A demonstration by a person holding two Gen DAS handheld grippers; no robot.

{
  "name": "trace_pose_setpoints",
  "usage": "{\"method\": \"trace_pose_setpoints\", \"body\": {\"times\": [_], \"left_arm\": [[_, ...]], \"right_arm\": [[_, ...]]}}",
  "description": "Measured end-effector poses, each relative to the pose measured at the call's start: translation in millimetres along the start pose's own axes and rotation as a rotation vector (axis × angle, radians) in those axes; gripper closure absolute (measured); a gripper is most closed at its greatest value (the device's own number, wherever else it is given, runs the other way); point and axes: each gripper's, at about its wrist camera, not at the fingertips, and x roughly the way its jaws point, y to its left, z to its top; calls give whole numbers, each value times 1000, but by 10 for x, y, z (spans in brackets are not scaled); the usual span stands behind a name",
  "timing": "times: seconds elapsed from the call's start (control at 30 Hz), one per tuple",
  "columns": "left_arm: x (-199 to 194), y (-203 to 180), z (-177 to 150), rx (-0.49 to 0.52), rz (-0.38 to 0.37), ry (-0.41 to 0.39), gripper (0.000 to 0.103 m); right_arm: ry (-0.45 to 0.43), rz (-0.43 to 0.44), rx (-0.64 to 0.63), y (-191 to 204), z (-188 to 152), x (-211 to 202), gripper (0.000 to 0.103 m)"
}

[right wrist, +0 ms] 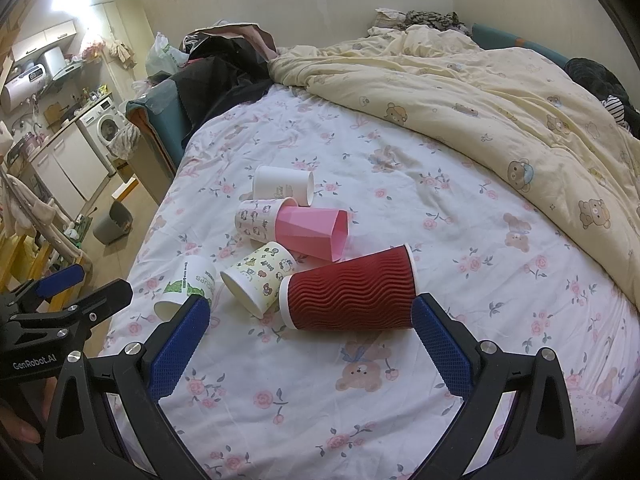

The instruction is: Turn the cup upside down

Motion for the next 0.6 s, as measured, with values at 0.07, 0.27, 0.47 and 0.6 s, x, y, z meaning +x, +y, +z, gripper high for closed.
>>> {"method": "trace_pose_setpoints", "body": {"times": [0.07,0.27,0.47,0.6], "left_arm": [[3,2,3,-2,-4,3,0],[11,-4,-7,-6,-10,9,0],[17,0,-9,-4,-11,8,0],[18,2,-7,-8,-12,9,0]], "right_arm": [[2,0,0,-3,3,2,0],[7,0,10,-18,-11,3,0],[8,1,9,-21,-12,10,0],[9,6,11,-22,-10,7,0]]}}
